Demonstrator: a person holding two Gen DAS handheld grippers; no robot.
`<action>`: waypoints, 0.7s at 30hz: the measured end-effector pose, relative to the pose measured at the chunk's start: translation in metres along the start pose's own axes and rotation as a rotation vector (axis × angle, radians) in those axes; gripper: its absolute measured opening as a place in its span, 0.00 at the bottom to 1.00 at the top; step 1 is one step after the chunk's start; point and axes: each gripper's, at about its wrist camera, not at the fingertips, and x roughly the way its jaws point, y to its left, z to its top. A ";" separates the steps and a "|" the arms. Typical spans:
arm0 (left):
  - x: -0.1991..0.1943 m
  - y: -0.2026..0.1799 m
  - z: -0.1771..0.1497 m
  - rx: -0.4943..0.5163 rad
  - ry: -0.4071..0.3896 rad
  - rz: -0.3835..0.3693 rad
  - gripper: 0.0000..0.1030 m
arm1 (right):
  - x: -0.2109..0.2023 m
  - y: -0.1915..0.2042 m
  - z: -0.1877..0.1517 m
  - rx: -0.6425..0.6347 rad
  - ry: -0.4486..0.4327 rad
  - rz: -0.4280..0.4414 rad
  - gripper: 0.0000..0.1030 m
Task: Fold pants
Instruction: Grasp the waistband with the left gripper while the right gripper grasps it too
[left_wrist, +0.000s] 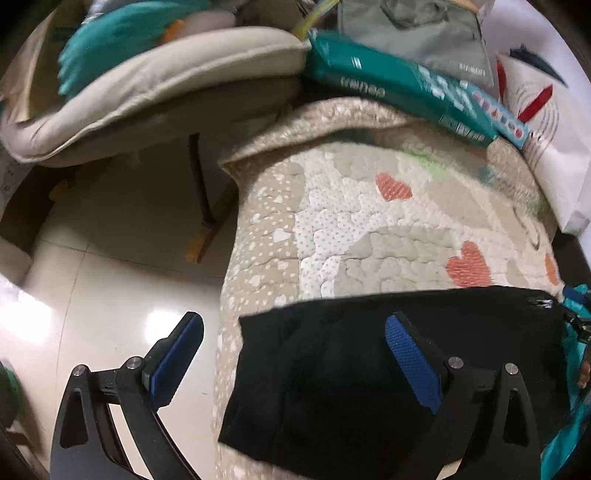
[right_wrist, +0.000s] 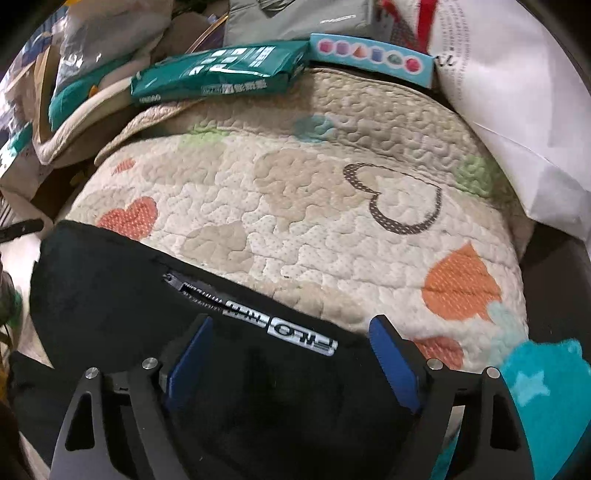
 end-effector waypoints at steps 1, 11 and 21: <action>0.005 -0.002 0.005 0.017 0.002 0.008 0.96 | 0.004 0.000 0.002 -0.010 0.000 0.000 0.85; 0.043 -0.017 0.019 0.125 0.066 -0.057 0.96 | 0.034 0.014 0.014 -0.087 0.037 0.051 0.81; 0.026 -0.018 0.014 0.175 0.063 -0.134 0.37 | 0.036 0.021 0.015 -0.112 0.058 0.094 0.50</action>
